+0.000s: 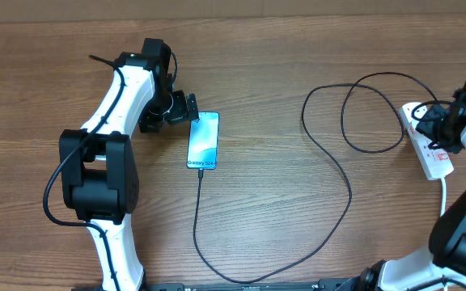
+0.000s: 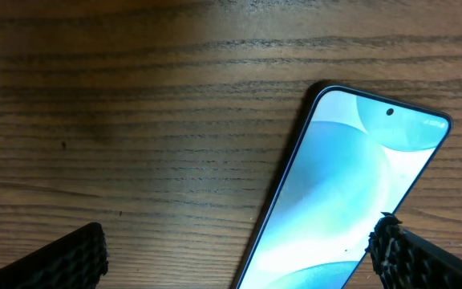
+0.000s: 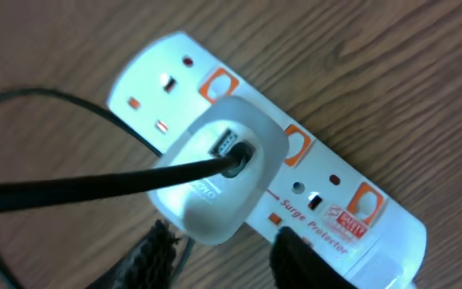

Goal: Plug charger to phone and switch on socket

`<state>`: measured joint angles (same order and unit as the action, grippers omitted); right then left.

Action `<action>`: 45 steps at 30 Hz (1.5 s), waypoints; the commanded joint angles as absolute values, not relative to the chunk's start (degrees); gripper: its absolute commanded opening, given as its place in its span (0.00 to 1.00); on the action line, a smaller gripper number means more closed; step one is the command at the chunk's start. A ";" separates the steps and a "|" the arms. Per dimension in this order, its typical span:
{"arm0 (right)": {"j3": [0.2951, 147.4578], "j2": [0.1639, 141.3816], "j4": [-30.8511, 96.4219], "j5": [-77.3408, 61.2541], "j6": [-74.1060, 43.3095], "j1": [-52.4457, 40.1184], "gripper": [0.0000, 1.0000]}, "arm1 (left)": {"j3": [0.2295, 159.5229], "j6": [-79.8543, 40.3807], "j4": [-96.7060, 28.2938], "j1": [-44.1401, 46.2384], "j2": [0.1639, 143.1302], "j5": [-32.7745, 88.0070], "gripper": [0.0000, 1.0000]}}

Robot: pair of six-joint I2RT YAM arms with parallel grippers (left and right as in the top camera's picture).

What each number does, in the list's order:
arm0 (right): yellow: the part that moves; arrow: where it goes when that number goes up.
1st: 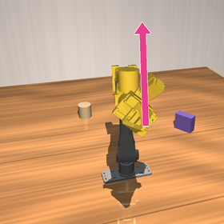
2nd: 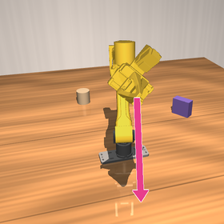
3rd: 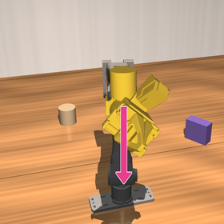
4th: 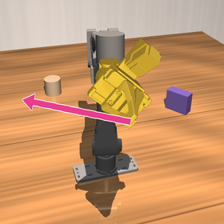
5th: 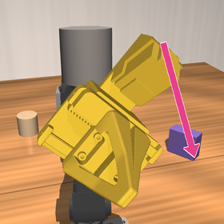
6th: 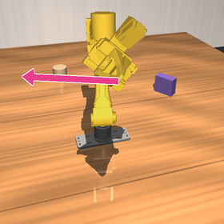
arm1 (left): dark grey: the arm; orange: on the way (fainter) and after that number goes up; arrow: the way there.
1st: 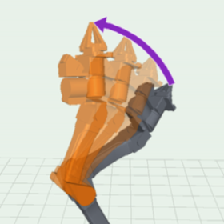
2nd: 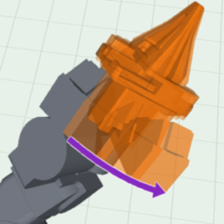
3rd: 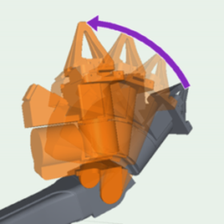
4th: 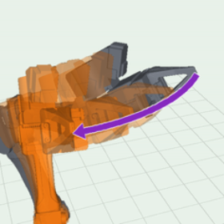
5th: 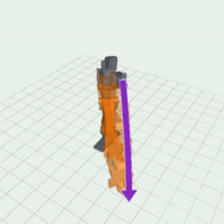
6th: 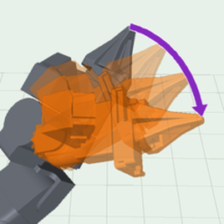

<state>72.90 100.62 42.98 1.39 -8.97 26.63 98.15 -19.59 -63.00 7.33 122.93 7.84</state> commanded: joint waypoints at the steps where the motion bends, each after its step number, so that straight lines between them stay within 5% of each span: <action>1: 72.86 96.53 42.13 -0.56 -9.15 26.72 0.16 | 99.15 -20.38 -62.94 6.76 121.82 7.01 1.00; 2: 72.86 96.53 41.98 -0.56 -9.15 26.72 0.04 | 99.15 -20.38 -62.94 6.76 121.82 7.01 1.00; 3: 72.86 96.55 41.93 -0.56 -9.17 26.74 0.04 | 99.15 -20.38 -62.94 6.76 121.82 7.01 1.00; 45: 78.63 107.26 42.39 -6.76 -11.94 26.68 0.04 | 99.15 -20.38 -62.94 6.76 121.82 7.03 1.00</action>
